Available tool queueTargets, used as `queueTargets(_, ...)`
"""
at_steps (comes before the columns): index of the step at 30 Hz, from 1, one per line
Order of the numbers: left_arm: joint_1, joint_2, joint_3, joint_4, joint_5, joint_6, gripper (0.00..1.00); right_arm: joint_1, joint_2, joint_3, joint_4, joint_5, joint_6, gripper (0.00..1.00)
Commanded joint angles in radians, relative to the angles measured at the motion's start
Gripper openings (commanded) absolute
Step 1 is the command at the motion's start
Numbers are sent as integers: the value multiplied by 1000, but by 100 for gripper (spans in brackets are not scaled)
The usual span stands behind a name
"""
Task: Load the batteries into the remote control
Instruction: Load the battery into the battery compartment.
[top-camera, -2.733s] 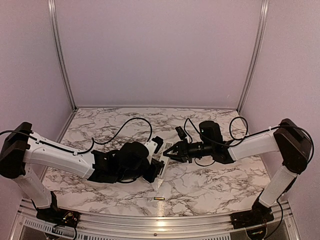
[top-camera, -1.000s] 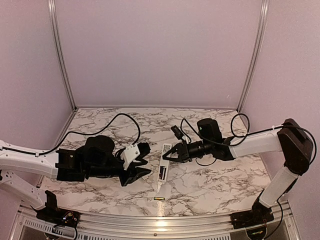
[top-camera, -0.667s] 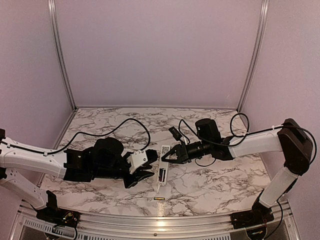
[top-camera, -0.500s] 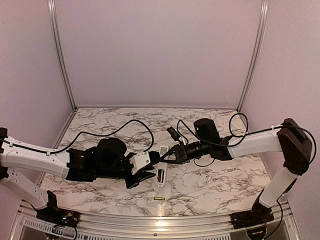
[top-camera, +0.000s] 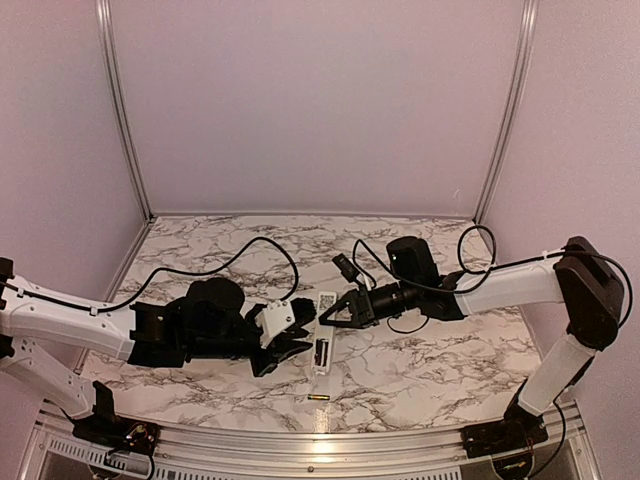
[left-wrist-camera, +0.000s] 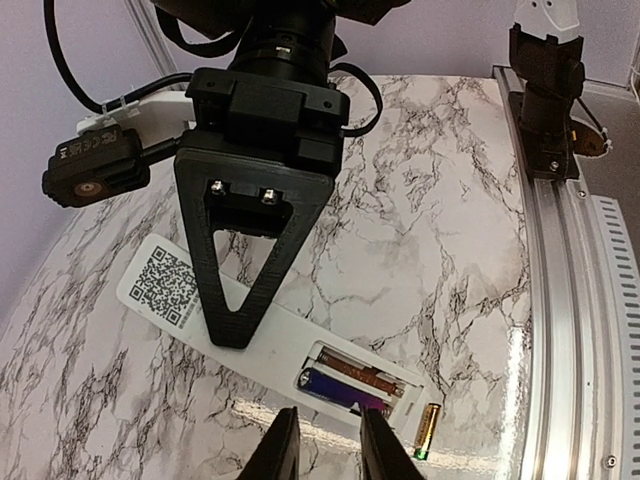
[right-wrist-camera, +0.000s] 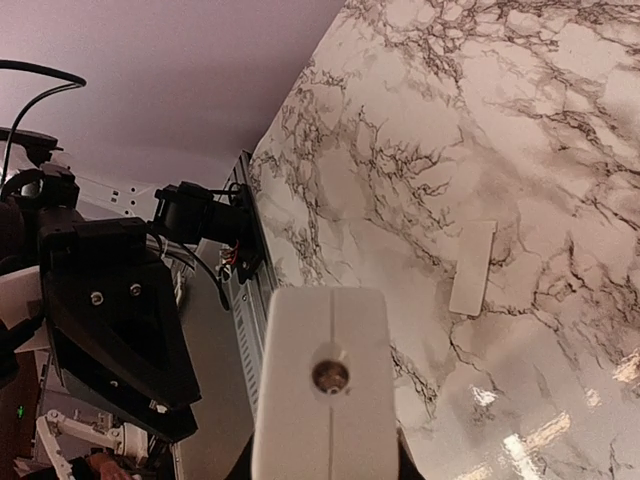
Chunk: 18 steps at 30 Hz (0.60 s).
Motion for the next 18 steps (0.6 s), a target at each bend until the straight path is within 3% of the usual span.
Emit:
queueTargets(1,-8,-5,2,0,-12,72,22,24,16,56,-36,-20,-42,0)
queueTargets(18,-40,9,23,-79,-53,184,19,46,22,100,-112,-32,-136,0)
